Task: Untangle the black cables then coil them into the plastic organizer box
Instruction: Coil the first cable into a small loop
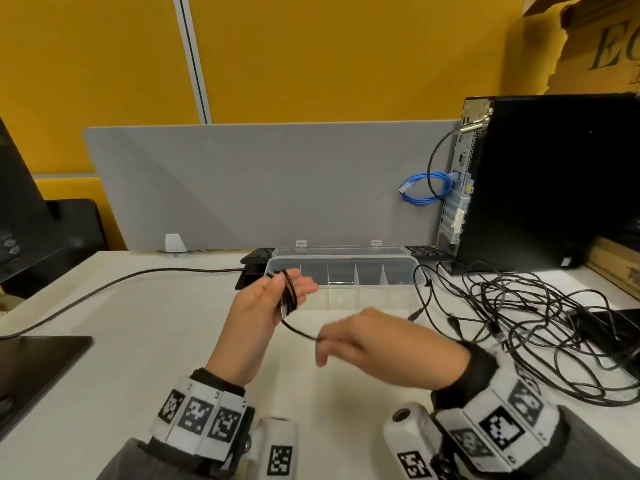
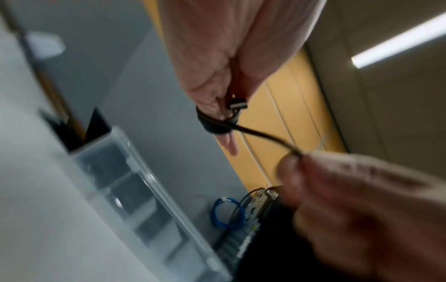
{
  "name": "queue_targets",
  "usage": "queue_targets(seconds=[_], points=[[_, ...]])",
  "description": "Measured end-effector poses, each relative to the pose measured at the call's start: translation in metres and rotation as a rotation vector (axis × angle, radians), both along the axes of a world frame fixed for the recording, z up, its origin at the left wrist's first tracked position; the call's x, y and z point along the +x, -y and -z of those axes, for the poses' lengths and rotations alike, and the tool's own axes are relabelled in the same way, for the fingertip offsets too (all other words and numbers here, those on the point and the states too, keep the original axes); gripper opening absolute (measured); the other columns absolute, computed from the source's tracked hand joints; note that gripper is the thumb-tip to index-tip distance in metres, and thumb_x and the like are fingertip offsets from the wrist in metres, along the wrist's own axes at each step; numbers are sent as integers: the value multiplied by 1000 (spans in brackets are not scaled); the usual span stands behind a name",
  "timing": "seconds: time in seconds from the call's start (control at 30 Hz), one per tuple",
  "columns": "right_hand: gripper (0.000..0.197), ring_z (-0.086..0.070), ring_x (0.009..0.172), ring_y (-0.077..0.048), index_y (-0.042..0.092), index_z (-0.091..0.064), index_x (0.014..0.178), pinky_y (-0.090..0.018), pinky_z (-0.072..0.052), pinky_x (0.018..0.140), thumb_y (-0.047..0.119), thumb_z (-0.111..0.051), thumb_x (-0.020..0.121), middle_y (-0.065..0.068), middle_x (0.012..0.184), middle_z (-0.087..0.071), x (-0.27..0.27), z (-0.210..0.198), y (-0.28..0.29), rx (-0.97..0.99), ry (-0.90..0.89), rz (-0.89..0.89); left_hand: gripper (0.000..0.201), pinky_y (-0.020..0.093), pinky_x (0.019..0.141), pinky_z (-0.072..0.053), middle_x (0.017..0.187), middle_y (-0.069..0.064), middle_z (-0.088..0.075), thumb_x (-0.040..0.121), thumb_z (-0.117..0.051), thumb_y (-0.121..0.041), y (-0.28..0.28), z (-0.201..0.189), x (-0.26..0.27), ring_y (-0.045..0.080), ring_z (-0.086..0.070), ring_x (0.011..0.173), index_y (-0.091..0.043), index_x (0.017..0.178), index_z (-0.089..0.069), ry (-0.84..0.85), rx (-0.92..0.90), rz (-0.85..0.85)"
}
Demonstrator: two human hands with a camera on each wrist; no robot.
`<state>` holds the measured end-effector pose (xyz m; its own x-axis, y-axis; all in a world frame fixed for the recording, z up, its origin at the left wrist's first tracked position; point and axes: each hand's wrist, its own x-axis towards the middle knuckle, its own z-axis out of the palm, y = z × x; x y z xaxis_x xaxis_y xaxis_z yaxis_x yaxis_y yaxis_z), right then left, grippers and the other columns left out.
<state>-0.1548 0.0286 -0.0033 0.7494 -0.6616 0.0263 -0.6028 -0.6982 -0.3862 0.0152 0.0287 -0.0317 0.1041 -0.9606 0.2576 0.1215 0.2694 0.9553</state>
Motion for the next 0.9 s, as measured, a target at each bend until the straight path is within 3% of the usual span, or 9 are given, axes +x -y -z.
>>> queue_targets(seconds=[0.1,0.23,0.3,0.37,0.47,0.53,0.6,0.7,0.9], points=[[35,-49,70,-3,36,-64,91,-29,-43,64,57,-36,87,17,74,-57,-9,-12,4,-421,208,242,52,18,71,-51,81,11,-74,98,-28,-34,-11,-4,-5,22,-69,78,-1,94,-67,345,140,229],[46,-61,80,-8,41,-56,100,-33,-50,64,67,-20,87,15,86,-66,-15,0,18,-555,203,387,52,20,59,-45,52,6,-62,94,-34,-39,-27,-16,-16,15,-55,42,-12,67,-69,136,146,526],[39,-61,86,-10,39,-58,100,-35,-50,74,58,-25,93,14,87,-65,-15,9,25,-342,102,325,50,16,46,-42,43,3,-55,91,-41,-34,-26,-20,-18,11,-44,31,-13,55,-67,-97,130,375],[37,-55,78,6,30,-62,86,-25,-45,76,48,-32,96,20,75,-59,-21,10,33,-54,74,235,50,13,37,-38,45,1,-53,92,-40,-28,-17,-21,-12,7,-42,33,-13,52,-66,-356,117,151],[35,-52,67,12,26,-58,72,-11,-36,66,39,-38,97,18,69,-56,-51,-8,44,63,124,294,32,10,35,-34,54,-5,-53,97,-39,-23,-1,-19,16,3,-45,41,-13,70,-53,-699,26,-84],[31,-60,83,-6,23,-63,89,-21,-46,76,40,-38,97,4,87,-64,-86,-22,53,-90,132,492,27,9,37,-33,57,-8,-50,97,-40,-25,3,-17,39,2,-43,42,-16,73,-47,-828,-33,-194],[41,-59,73,-22,15,-62,86,-31,-48,65,48,-39,93,-9,80,-63,-118,-27,58,-345,152,712,28,10,38,-32,56,-9,-46,97,-39,-29,5,-14,52,4,-37,38,-19,72,-45,-848,-62,-256],[47,-44,52,-26,8,-52,66,-28,-31,50,48,-46,89,-12,58,-48,-142,-26,57,-620,229,947,29,10,39,-31,55,-10,-46,97,-41,-30,5,-11,46,5,-36,39,-19,71,-46,-803,-61,-287],[50,-49,76,-38,3,-60,95,-42,-33,62,51,-43,94,-24,80,-52,-153,-35,58,-1017,372,1137,28,10,45,-39,52,-12,-52,98,-41,-27,2,-11,19,1,-44,43,-17,74,-49,-650,-50,-328]])
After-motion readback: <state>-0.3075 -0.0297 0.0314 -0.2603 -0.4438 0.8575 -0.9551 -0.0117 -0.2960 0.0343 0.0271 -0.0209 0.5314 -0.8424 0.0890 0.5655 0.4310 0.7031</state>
